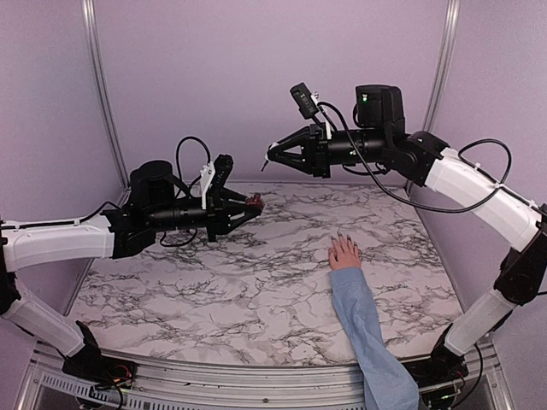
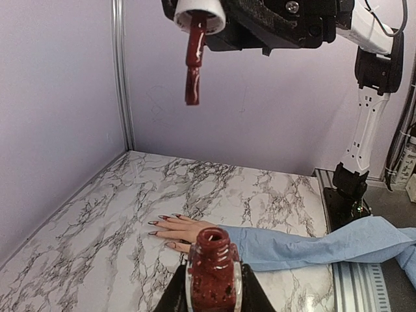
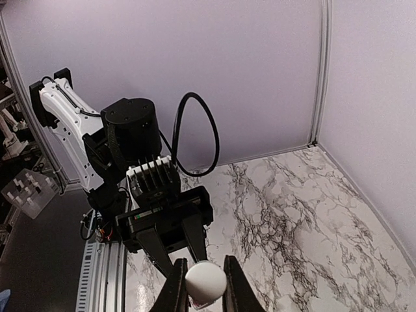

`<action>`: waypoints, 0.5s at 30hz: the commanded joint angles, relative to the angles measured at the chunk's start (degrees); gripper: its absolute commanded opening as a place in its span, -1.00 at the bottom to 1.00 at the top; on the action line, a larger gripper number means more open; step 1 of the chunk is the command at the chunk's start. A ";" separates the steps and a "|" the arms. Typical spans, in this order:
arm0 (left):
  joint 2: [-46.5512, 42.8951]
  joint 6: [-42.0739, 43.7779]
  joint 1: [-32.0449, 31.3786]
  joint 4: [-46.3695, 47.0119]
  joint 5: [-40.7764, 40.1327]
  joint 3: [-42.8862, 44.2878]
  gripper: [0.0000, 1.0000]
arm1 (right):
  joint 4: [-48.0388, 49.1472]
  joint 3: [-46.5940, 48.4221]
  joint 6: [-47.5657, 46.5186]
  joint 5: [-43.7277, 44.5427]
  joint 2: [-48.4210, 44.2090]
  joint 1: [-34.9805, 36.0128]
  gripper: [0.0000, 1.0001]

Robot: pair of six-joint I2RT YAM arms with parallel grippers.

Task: Paint the nails
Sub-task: Close the nail polish bottle.

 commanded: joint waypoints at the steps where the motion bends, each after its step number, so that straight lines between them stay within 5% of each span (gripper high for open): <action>1: 1.15 0.99 -1.30 2.20 -1.70 2.90 -1.00 | -3.14 1.86 -3.84 3.23 -0.53 1.23 -1.00; 15: 1.85 1.01 -2.65 2.24 -3.24 3.35 -1.00 | -5.09 -2.24 -7.01 4.92 -2.09 3.79 -1.00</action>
